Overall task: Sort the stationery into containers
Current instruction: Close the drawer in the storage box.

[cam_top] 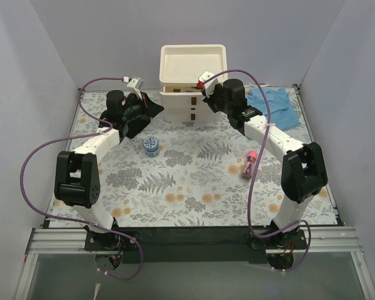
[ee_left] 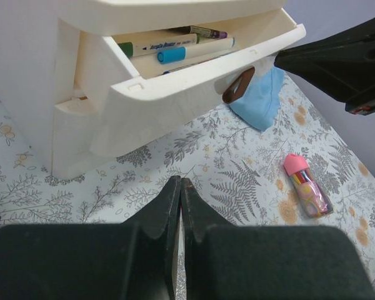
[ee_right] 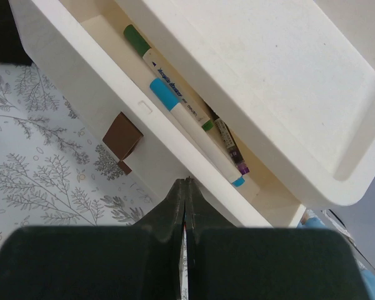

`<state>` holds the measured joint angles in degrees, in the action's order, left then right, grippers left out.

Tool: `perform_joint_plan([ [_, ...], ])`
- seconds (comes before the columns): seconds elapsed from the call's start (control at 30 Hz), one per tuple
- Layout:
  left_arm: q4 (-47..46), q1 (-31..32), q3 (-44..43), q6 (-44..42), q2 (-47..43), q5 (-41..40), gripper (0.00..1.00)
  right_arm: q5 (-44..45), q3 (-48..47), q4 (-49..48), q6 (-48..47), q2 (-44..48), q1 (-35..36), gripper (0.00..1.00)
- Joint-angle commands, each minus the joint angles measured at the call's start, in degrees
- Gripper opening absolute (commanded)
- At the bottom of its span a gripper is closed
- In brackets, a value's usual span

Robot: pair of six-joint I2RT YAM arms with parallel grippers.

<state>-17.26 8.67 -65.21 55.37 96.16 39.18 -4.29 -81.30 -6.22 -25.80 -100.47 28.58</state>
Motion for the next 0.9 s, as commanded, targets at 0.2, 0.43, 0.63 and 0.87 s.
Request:
perform_joint_plan([
  [0.2,-8.0,1.4,-6.3,1.4,6.6,-3.3,0.00,2.7,-6.7,-6.7,-1.2,-3.2,-0.5,0.01],
  [0.43,-8.9,1.4,-11.8,0.1,11.8,-4.3,0.00,3.4,-9.0,-7.8,-1.2,-5.9,-0.5,0.01],
  [0.63,-10.0,1.4,-15.1,-0.1,14.6,-4.9,0.00,4.0,-10.3,-8.4,-1.5,-7.3,-0.5,0.01],
  [0.87,-8.4,0.7,-16.0,-0.3,14.1,-3.4,0.00,4.0,-9.8,-7.8,-1.4,-6.4,-0.5,0.01],
])
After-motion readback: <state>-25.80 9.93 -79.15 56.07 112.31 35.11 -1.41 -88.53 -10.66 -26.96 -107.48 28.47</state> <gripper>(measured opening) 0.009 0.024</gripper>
